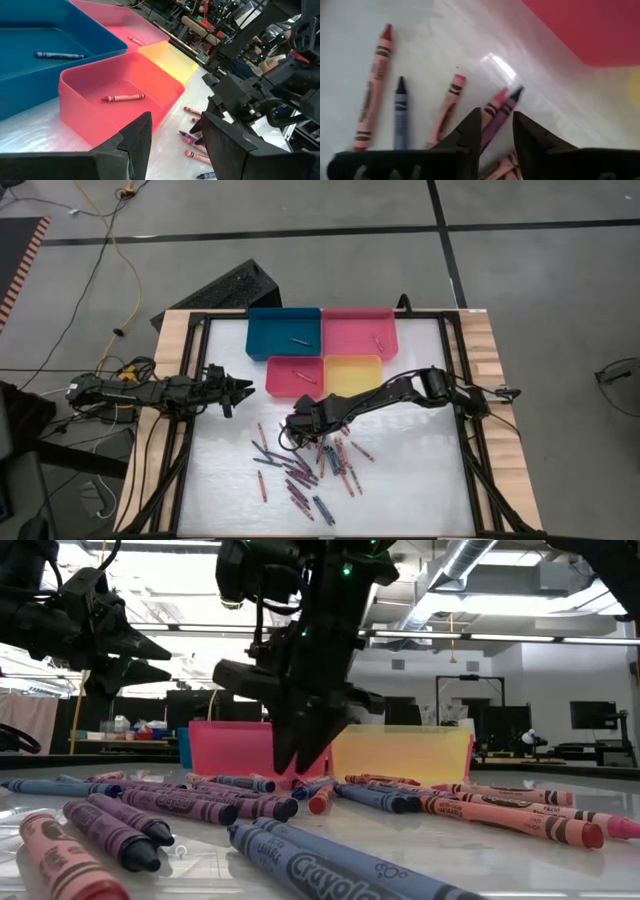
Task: Sort crayons
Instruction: Put the violet crayon into the yellow bin
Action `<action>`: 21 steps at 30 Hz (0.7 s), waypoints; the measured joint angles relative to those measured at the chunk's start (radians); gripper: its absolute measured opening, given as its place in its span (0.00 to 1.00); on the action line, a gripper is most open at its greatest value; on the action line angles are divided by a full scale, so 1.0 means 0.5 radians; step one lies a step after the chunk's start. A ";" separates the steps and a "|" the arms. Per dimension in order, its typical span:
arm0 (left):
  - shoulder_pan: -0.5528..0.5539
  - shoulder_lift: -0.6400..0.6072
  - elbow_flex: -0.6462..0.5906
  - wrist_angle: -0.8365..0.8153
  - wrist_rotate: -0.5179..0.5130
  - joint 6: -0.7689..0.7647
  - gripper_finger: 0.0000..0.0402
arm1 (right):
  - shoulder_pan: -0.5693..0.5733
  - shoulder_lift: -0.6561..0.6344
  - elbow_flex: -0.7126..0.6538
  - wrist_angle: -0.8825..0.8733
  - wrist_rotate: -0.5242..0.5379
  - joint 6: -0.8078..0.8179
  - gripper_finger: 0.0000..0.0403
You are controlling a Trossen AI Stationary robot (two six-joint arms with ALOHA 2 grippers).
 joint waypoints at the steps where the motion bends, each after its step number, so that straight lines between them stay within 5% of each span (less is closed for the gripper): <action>1: 0.000 0.000 0.000 0.000 0.000 0.000 0.40 | 0.000 0.000 0.000 -0.001 0.005 0.001 0.30; 21: 0.000 0.000 0.000 0.000 -0.002 0.001 0.40 | 0.006 -0.028 0.001 -0.011 -0.003 0.022 0.31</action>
